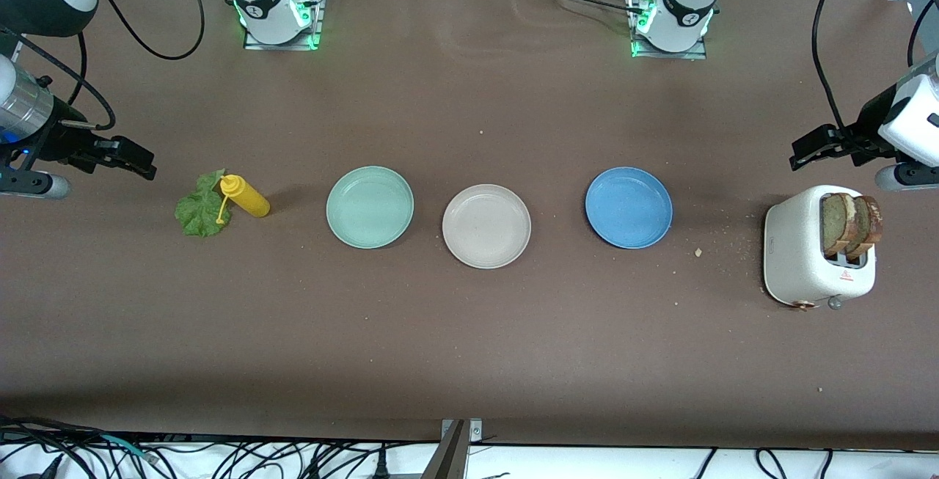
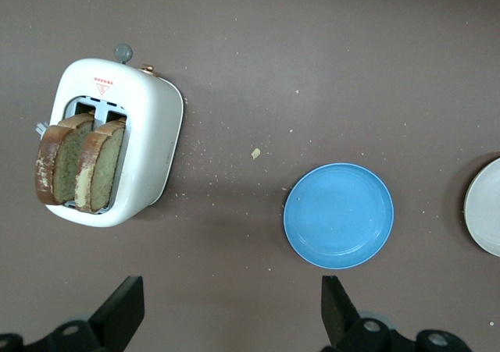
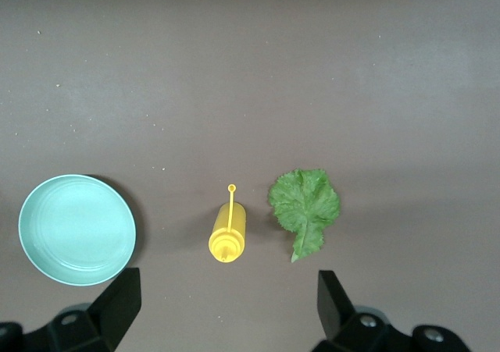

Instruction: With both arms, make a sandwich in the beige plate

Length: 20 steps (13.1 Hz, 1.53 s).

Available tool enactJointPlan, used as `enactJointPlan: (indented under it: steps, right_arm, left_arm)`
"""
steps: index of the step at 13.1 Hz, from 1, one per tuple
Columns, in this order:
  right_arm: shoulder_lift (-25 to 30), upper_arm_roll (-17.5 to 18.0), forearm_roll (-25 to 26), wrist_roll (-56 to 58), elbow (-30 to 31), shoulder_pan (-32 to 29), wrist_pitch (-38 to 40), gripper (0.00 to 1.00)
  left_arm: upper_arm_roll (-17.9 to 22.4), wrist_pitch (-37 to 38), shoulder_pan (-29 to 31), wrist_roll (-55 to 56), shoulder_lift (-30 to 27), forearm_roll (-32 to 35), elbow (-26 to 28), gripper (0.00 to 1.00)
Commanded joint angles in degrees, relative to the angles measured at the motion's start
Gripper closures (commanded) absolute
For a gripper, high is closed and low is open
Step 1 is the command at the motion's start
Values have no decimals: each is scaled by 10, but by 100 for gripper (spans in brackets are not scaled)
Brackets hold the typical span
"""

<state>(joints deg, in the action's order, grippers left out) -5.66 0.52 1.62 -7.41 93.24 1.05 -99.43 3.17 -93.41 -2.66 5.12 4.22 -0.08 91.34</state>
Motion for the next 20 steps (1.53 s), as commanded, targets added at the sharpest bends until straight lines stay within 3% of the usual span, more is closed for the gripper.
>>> enactJointPlan:
  steps: [1, 20]
  right_arm:
    - [6, 2, -10, 5, 7, -5, -4, 0]
    - [7, 1, -11, 6, 12, -5, -5, 0]
  left_arm:
    - [0, -2, -2, -11, 3, 14, -5, 0]
    - [1, -35, 14, -30, 12, 22, 14, 0]
